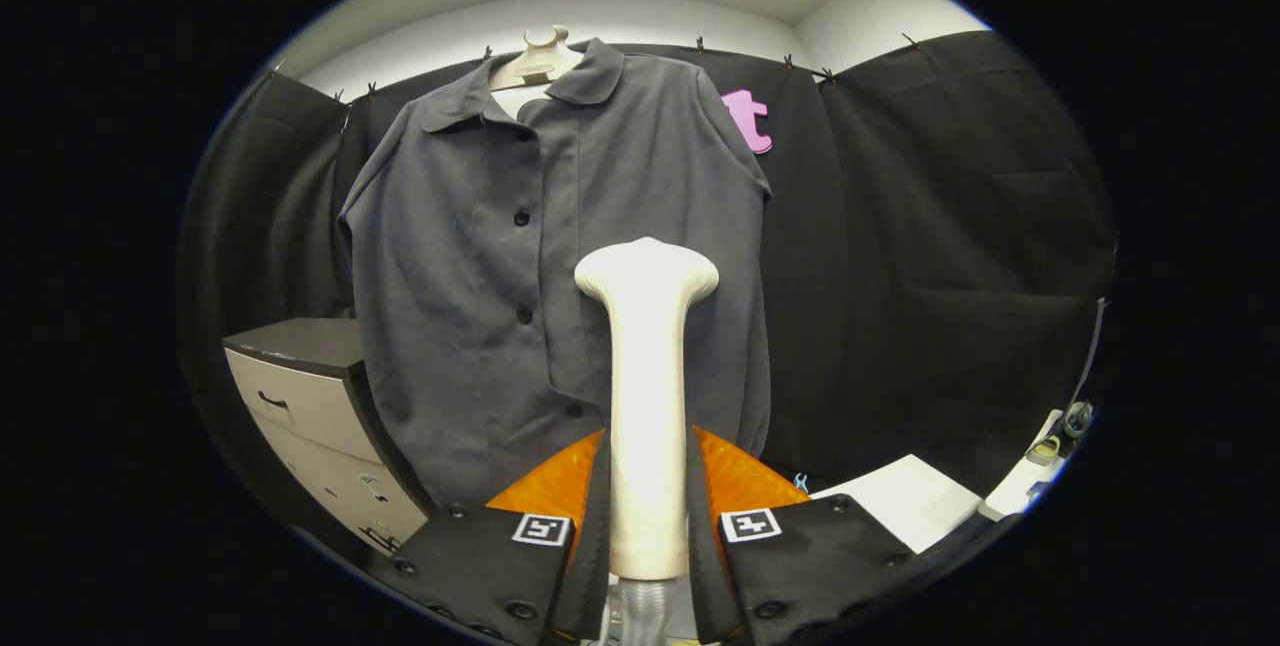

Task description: Iron the clothes twice with a garment steamer, once on the left side and once on the right side.

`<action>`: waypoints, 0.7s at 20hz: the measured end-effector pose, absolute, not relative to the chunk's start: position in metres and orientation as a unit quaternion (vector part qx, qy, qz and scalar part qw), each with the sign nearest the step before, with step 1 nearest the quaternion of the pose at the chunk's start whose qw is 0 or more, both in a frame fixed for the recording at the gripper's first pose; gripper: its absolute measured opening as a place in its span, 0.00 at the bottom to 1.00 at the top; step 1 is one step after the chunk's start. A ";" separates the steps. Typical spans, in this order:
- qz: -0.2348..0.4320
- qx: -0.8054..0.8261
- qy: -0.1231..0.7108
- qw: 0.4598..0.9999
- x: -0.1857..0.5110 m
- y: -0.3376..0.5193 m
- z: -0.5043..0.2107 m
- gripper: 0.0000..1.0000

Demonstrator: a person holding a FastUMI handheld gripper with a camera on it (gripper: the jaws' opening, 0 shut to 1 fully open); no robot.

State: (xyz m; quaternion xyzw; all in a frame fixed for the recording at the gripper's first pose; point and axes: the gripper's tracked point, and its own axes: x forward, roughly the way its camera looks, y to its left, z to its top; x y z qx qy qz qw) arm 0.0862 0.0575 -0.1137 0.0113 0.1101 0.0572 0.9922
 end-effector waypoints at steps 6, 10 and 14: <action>0.056 0.010 0.141 0.988 0.076 0.055 -0.151 0.41; 0.057 -0.003 0.153 0.987 0.070 0.050 -0.173 0.41; 0.055 -0.008 0.175 0.983 0.062 0.048 -0.199 0.41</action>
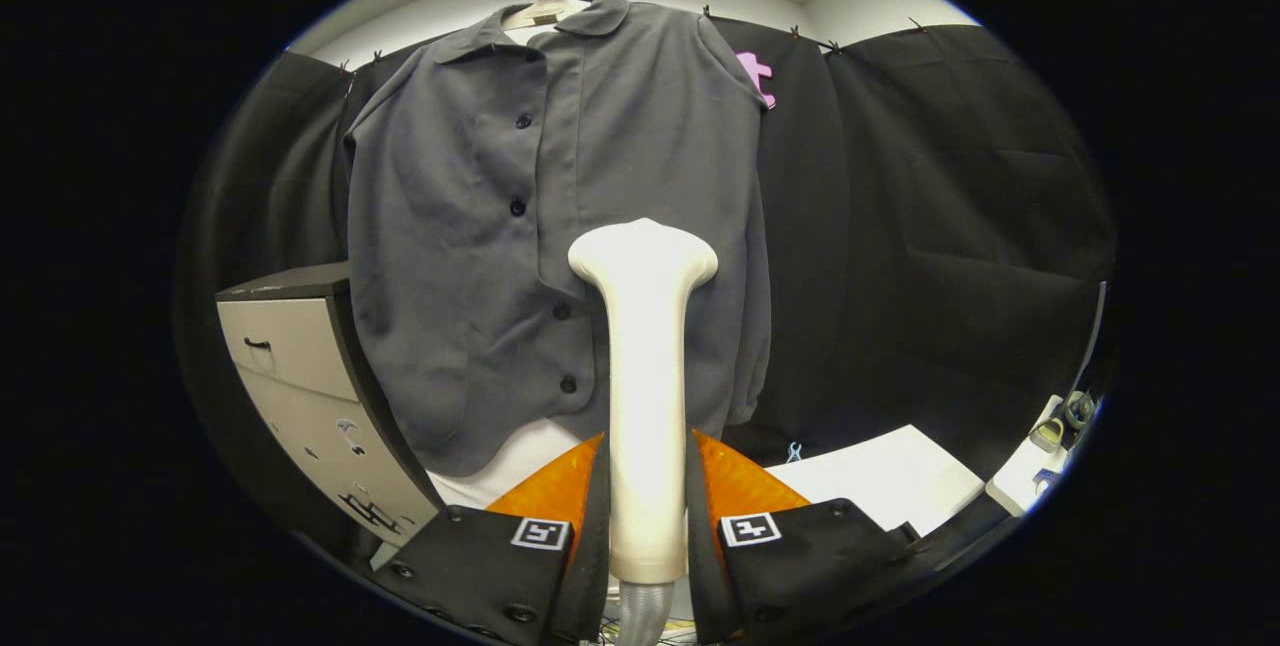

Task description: Iron the clothes twice with a garment steamer, once on the left side and once on the right side.

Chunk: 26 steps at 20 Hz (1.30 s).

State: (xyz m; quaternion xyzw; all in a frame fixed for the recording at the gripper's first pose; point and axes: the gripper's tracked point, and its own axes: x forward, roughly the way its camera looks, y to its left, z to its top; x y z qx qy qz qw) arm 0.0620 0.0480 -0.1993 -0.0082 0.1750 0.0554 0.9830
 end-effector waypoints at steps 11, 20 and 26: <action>0.052 -0.003 0.232 0.971 0.041 0.043 -0.259 0.41; 0.051 -0.002 0.248 0.967 0.013 0.036 -0.265 0.41; 0.052 0.005 0.224 0.973 -0.026 0.025 -0.229 0.41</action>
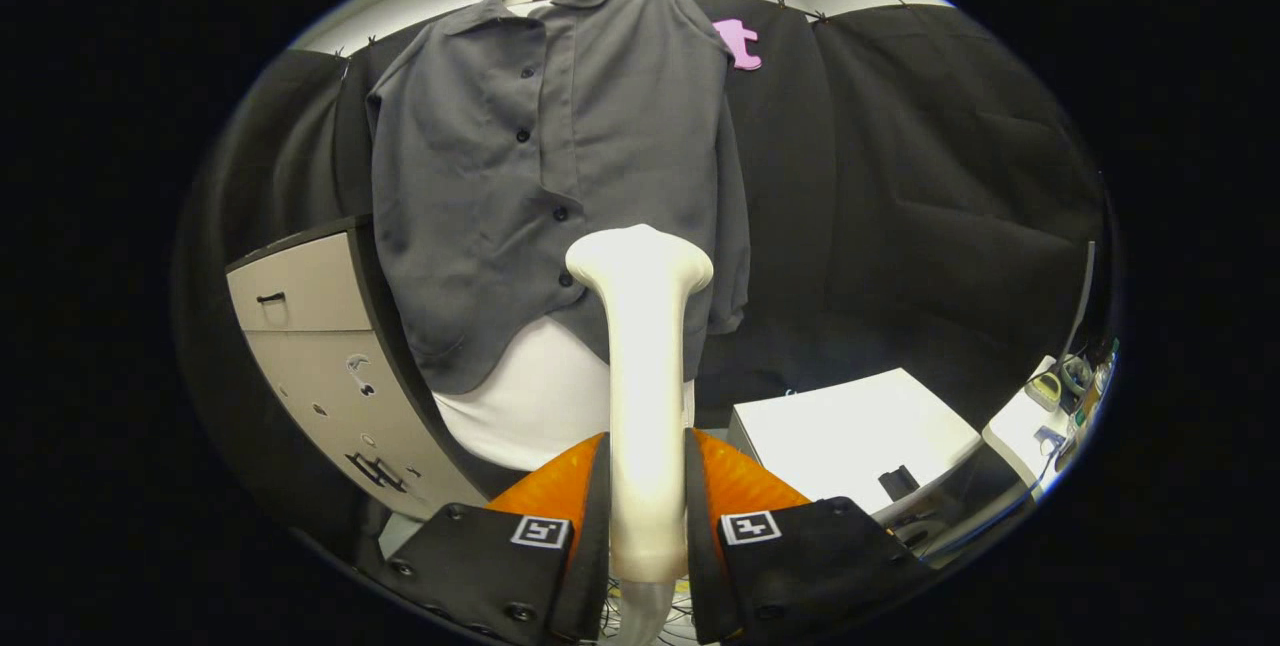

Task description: Iron the clothes twice with a garment steamer, once on the left side and once on the right side.

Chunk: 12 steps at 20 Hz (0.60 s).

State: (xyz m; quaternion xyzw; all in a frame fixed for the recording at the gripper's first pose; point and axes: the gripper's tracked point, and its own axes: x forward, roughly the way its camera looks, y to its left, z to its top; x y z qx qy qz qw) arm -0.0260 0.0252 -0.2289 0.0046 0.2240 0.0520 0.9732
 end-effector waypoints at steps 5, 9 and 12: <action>0.062 0.015 0.189 0.980 -0.051 0.021 -0.176 0.41; 0.063 0.013 0.156 0.986 -0.070 0.010 -0.132 0.41; 0.066 0.019 0.133 0.989 -0.080 0.005 -0.098 0.41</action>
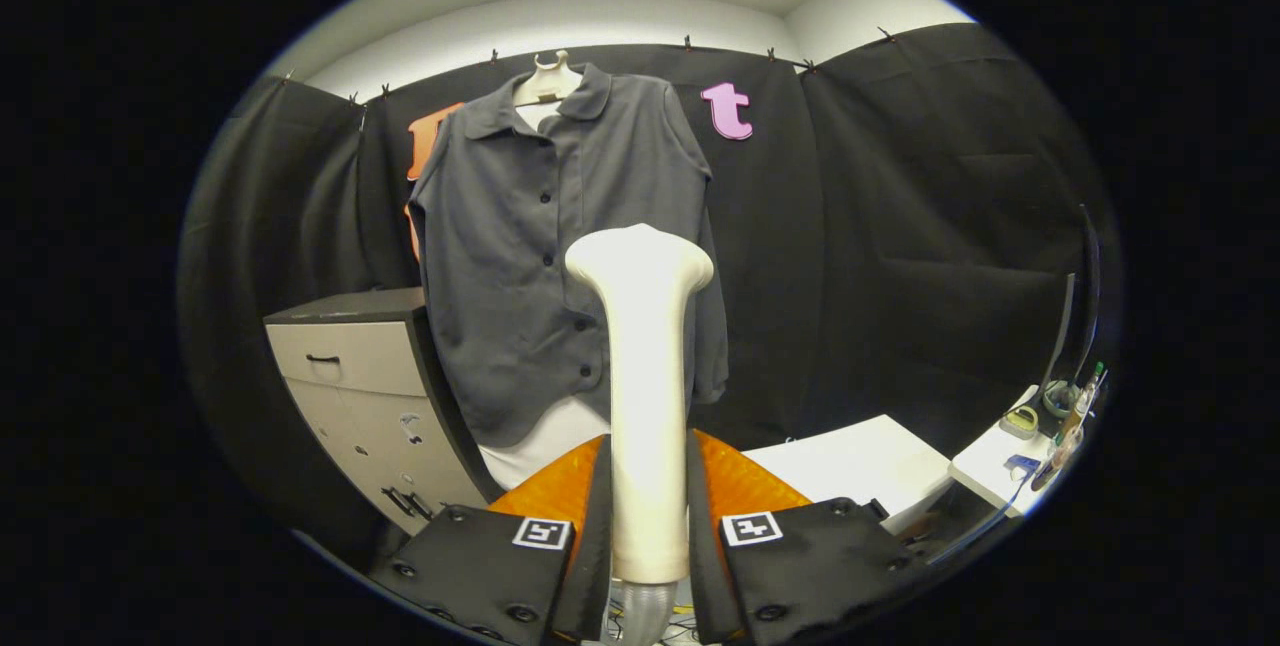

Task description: Iron the clothes twice with a garment steamer, once on the left side and once on the right side.

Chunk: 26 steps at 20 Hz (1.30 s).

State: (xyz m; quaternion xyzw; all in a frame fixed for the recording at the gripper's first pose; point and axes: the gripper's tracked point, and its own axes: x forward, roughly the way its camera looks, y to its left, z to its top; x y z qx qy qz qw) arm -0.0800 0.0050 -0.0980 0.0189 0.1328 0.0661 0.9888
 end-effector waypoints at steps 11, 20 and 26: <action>0.078 0.019 0.060 0.995 -0.092 -0.001 -0.019 0.41; 0.088 0.032 0.037 0.995 -0.092 0.005 0.001 0.41; 0.088 0.034 0.033 0.995 -0.088 0.006 0.003 0.41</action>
